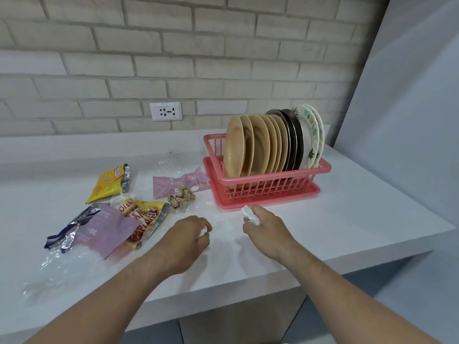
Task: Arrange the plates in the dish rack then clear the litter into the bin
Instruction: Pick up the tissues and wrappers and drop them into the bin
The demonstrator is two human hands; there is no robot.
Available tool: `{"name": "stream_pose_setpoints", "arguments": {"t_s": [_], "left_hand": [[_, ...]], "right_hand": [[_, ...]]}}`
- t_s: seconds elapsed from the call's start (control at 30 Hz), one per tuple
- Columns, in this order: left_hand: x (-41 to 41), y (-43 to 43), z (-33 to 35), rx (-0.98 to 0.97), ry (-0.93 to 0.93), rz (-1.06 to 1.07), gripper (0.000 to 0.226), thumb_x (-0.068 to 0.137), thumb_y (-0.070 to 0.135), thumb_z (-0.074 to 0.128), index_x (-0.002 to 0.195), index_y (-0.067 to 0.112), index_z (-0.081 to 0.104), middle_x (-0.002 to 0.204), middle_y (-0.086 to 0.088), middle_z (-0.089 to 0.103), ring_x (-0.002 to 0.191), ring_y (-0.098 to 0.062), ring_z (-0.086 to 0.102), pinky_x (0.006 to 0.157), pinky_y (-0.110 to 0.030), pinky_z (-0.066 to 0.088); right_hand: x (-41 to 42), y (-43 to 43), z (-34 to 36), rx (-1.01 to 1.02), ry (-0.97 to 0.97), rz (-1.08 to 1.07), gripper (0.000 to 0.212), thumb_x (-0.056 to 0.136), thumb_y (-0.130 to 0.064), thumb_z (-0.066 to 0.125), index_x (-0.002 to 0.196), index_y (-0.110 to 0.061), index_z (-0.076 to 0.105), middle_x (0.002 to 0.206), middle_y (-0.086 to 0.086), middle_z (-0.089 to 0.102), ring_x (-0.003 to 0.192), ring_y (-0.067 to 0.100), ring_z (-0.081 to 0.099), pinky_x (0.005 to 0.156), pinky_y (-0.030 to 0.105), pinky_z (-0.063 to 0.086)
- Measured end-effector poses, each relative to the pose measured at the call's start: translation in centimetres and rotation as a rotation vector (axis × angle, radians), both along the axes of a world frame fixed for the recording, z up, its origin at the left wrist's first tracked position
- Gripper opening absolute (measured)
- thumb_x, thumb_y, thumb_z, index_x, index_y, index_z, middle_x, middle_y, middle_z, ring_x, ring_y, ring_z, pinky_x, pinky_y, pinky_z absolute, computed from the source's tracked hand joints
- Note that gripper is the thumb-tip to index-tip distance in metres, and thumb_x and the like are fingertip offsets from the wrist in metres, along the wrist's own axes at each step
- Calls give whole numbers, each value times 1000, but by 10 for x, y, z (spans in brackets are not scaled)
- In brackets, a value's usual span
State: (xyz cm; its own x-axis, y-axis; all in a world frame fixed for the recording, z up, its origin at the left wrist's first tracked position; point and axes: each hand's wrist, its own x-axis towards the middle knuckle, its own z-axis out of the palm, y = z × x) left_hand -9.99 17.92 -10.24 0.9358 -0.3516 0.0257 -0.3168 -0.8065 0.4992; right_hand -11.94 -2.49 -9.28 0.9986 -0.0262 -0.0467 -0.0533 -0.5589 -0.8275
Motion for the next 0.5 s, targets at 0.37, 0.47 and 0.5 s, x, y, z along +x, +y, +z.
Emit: {"name": "stream_pose_setpoints", "arguments": {"t_s": [0.37,0.47,0.5], "left_hand": [[-71,3,-39,-151,6,-58,28,93,46,52,75,26,49,77,6,58,70,-9,52,59,-25,37],[-87,-4,-64,-133,51,-77,34,95,48,47,69,27,42,70,7,52,63,-7,47,54,-24,32],[-91,-7,-73,-124,61,-85,36,95,48,47,66,27,41,67,7,51,61,-6,45,53,-22,30]], "right_hand": [[-90,14,-48,-82,148,-44,17,100,-24,42,90,-24,56,85,-1,62,71,16,62,61,27,52],[-111,1,-76,-119,183,-63,25,96,-10,47,89,-30,60,98,0,63,73,16,65,65,27,56],[-118,-5,-85,-124,200,-73,31,94,-7,47,86,-33,61,101,-1,62,72,15,65,62,24,55]]}}
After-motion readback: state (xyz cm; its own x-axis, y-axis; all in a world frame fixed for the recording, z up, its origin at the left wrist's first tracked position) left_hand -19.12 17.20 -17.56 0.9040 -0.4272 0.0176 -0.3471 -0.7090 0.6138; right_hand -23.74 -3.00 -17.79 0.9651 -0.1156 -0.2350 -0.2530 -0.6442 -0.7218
